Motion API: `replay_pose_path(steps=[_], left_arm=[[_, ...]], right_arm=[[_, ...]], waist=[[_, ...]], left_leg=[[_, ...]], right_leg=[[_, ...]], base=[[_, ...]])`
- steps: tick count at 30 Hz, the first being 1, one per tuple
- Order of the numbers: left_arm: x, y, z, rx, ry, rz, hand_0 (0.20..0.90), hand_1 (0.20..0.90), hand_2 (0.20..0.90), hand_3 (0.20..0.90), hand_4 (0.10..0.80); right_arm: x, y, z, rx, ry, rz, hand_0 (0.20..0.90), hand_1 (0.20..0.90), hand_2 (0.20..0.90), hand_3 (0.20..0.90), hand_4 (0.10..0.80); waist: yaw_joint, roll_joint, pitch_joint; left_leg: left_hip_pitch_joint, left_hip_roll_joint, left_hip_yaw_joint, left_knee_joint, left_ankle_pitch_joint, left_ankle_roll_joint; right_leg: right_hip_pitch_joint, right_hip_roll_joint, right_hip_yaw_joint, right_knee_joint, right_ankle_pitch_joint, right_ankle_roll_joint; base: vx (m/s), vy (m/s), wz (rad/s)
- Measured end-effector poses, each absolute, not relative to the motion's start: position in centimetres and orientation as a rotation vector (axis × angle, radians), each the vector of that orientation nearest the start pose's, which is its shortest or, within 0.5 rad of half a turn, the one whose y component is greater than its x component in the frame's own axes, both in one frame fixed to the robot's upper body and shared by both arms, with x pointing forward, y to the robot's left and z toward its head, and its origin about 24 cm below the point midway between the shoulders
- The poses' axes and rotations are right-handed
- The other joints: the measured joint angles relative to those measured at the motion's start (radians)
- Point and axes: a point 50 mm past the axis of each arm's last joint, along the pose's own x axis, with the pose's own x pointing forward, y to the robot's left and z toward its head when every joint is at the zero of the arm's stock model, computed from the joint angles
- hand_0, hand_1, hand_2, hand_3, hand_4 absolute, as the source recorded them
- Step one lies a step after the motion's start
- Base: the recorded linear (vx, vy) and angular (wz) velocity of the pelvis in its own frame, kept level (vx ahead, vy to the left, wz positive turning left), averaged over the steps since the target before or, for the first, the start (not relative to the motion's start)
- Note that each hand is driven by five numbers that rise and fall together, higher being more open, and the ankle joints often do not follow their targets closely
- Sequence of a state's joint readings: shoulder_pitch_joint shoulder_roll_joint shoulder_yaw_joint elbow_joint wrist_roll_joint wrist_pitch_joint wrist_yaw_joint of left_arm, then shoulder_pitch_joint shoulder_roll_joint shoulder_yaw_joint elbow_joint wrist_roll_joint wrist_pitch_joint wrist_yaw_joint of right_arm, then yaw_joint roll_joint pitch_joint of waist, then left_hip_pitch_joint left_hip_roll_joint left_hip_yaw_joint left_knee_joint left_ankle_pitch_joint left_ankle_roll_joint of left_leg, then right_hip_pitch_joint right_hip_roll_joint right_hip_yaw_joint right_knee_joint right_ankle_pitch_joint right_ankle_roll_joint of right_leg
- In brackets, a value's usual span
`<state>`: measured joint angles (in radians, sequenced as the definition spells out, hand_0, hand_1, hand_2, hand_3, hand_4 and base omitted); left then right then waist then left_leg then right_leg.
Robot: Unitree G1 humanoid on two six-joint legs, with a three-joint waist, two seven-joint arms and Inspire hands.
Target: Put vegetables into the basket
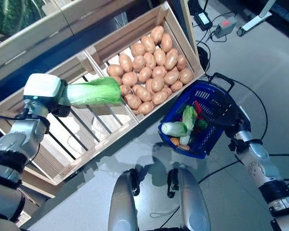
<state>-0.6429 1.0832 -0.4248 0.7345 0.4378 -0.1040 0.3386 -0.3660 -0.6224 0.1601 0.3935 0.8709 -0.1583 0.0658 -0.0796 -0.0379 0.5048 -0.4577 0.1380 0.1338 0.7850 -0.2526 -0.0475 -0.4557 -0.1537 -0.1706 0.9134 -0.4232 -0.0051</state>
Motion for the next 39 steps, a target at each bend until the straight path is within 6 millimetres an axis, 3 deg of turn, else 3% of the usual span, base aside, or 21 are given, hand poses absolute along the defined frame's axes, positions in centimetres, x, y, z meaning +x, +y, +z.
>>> replay_pose_path(steps=[4, 7, 8, 13, 18, 27, 39], left_arm=[[31.8, 36.7, 17.3, 1.244, -0.057, 0.497, 0.300, 0.300, 0.300, 0.300, 0.400], [32.1, 35.3, 14.6, 0.993, -0.049, 0.510, 0.300, 0.300, 0.300, 0.300, 0.400], [31.9, 34.7, 13.1, 0.932, -0.029, 0.488, 0.300, 0.300, 0.300, 0.300, 0.400], [31.6, 30.3, 8.1, 0.706, 0.003, 0.351, 0.300, 0.300, 0.300, 0.300, 0.400], [31.5, 26.6, 6.3, 0.541, -0.022, 0.262, 0.300, 0.300, 0.300, 0.300, 0.400], [30.4, 19.1, 5.2, 0.473, -0.115, 0.049, 0.300, 0.300, 0.300, 0.300, 0.400], [29.9, 16.1, 5.0, 0.510, -0.150, -0.082, 0.300, 0.300, 0.300, 0.300, 0.400]], right_arm=[[31.7, -25.0, 9.5, 0.262, -0.117, 0.024, 0.900, 0.900, 0.900, 0.900, 0.800], [31.6, -24.2, 8.9, 0.253, -0.105, 0.035, 0.900, 0.900, 0.900, 0.900, 0.800], [31.5, -24.0, 8.7, 0.262, -0.101, 0.039, 0.900, 0.900, 0.900, 0.900, 0.800], [31.3, -23.5, 8.1, 0.288, -0.093, 0.044, 0.900, 0.900, 0.900, 0.900, 0.800], [31.3, -21.7, 7.6, 0.348, -0.100, 0.109, 0.900, 0.900, 0.900, 0.900, 0.800], [30.4, -17.9, 6.3, 0.475, -0.068, 0.237, 0.900, 0.900, 0.900, 0.900, 0.800], [30.5, -15.8, 5.9, 0.582, -0.009, 0.309, 0.900, 0.900, 0.900, 0.900, 0.800]], waist=[[0.017, 0.006, -0.053], [0.021, 0.014, -0.114], [0.021, 0.017, -0.166], [0.040, 0.023, -0.256], [0.040, 0.018, -0.288], [0.045, 0.017, -0.330], [0.064, -0.004, -0.348]], left_leg=[[0.092, -0.003, 0.009, -0.105, 0.021, -0.007], [0.183, -0.014, 0.009, -0.230, 0.056, -0.011], [0.196, -0.018, 0.011, -0.281, 0.074, -0.010], [0.378, -0.029, 0.017, -0.526, 0.159, -0.008], [0.477, -0.046, 0.019, -0.674, 0.209, 0.002], [0.574, -0.072, 0.015, -0.862, 0.280, 0.022], [0.589, -0.079, 0.011, -0.873, 0.284, 0.023]], right_leg=[[0.090, 0.011, -0.011, -0.097, 0.016, 0.007], [0.183, 0.020, -0.027, -0.216, 0.045, 0.017], [0.195, 0.025, -0.029, -0.262, 0.061, 0.019], [0.374, 0.063, -0.034, -0.515, 0.154, 0.038], [0.470, 0.075, -0.031, -0.669, 0.215, 0.059], [0.599, 0.088, -0.031, -0.934, 0.338, 0.091], [0.639, 0.089, -0.033, -0.999, 0.372, 0.093]], base=[[0.112, -0.101, 0.05], [0.141, -0.100, 0.10], [0.097, -0.075, 0.04], [0.069, -0.045, -0.02], [0.049, -0.029, -0.03], [0.004, -0.042, -0.01], [-0.013, -0.032, 0.00]])
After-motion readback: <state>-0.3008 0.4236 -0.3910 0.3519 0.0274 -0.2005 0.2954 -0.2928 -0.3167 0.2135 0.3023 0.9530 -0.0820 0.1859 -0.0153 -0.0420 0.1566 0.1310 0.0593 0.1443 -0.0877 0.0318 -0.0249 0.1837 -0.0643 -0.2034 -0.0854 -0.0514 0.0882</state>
